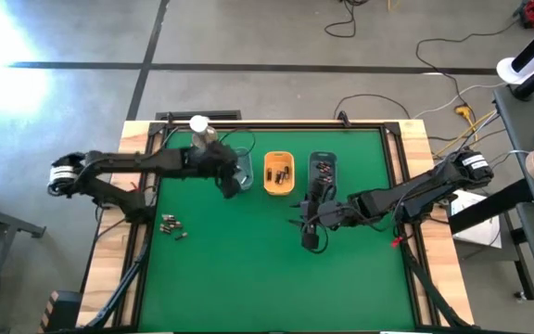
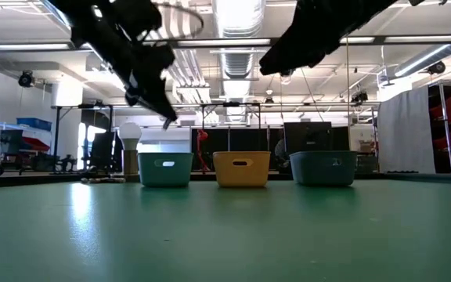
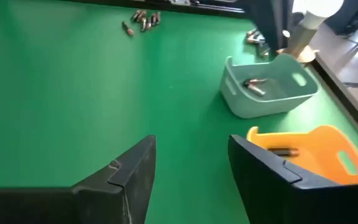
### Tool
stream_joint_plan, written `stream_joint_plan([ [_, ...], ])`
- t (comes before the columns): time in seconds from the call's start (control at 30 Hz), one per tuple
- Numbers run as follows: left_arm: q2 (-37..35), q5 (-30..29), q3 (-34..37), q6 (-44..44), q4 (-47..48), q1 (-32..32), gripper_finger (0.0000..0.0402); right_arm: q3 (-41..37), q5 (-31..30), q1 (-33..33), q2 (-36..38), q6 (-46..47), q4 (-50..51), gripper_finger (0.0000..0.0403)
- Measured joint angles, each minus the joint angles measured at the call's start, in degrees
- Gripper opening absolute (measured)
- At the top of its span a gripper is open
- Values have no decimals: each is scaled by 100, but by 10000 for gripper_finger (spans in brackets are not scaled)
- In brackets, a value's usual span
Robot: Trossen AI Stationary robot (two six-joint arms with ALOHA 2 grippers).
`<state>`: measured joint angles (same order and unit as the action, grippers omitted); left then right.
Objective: Sort batteries
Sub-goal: Put the silver battery into the green bin
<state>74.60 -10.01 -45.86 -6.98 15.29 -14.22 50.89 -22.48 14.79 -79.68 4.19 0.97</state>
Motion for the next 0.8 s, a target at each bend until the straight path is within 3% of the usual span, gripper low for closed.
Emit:
stream_joint_plan([
  [0.3,1133,56,-925,132,1041,-684,11,-81,-2,147,-170,211,0,176],
  [0.57,2190,629,-1685,795,1782,-1134,12,-87,17,297,-138,185,236,165],
  [0.8,2672,622,-1886,1415,1762,-1268,14,-90,17,494,-135,358,378,156],
])
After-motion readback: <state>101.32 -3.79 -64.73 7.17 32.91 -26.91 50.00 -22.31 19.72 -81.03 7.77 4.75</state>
